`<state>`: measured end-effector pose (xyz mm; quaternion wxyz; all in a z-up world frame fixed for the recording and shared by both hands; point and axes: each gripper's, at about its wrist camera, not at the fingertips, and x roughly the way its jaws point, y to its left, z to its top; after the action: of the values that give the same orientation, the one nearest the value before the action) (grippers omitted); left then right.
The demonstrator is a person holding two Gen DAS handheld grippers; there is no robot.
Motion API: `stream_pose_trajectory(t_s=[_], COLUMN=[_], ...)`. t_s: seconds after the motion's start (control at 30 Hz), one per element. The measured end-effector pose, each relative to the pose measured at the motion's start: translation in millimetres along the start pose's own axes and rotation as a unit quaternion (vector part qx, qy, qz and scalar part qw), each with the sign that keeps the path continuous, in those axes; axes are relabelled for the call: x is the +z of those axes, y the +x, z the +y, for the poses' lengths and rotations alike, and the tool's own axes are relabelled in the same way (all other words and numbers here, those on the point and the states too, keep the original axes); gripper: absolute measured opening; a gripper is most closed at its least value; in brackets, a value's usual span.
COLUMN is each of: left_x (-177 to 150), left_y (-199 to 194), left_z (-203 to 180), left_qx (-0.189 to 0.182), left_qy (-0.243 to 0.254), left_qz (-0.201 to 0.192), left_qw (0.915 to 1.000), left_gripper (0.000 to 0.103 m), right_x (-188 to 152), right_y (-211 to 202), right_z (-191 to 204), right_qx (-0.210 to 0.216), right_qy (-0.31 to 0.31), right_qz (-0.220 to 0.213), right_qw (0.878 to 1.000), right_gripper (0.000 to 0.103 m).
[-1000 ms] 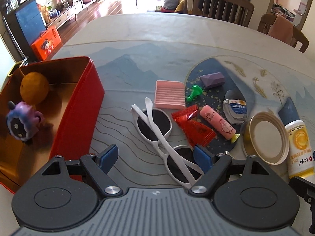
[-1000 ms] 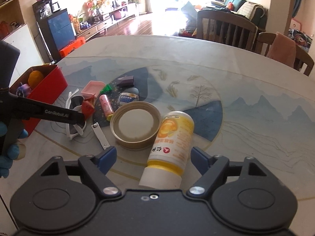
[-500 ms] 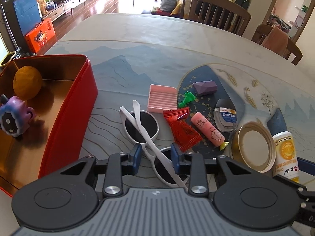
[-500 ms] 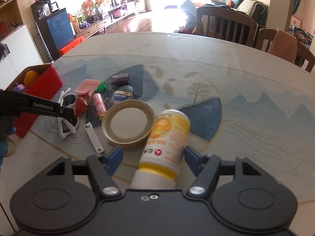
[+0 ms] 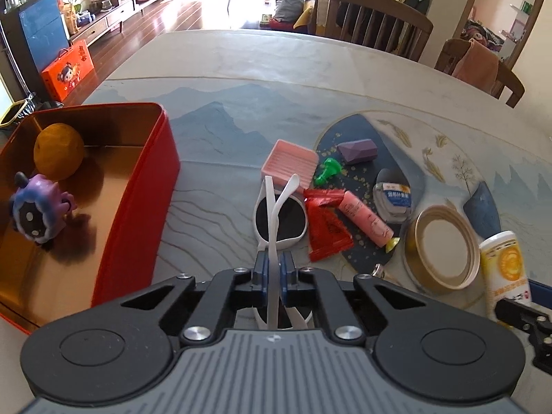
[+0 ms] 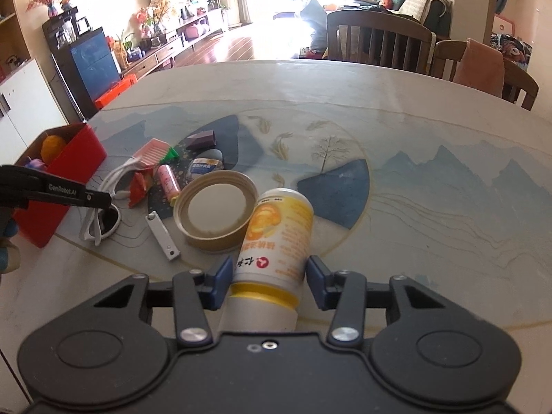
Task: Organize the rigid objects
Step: 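Grasp the white yellow-label bottle with the right tool while the left tool grasps the white sunglasses, then carry both items to the red tin while the left tool releases the sunglasses inside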
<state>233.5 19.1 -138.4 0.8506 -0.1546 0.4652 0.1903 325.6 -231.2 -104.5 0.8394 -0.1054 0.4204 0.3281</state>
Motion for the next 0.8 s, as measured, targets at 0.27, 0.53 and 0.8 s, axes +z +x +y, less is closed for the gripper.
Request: stream_pose_trajectory(t_s=[0.27,0.53,0.8], left_x=[-8.0,-11.4,-4.1], left_y=[-22.2,-47.2,-73.0], left_z=[5.1,7.8,23.4], left_qx=[-0.015,-0.044,-0.088], left_qy=[0.016,0.031,0.030], left_qz=[-0.009,-0.015,-0.026], left_qw=[0.9997,0.9984,0.9954], left_gripper=[0.006,0.006,0.006], right_x=[-10.6,-12.4,-6.4], right_y=[-24.6,-40.8,-50.8], right_z=[11.4,28.6,55.3], right_qx=[0.018,0.027,0.031], right_qy=[0.017,0.028,0.026], right_qz=[-0.008,-0.020,-0.036], right_qw=[1.000,0.999,0.999], right_gripper=[0.046,0.046,0.046])
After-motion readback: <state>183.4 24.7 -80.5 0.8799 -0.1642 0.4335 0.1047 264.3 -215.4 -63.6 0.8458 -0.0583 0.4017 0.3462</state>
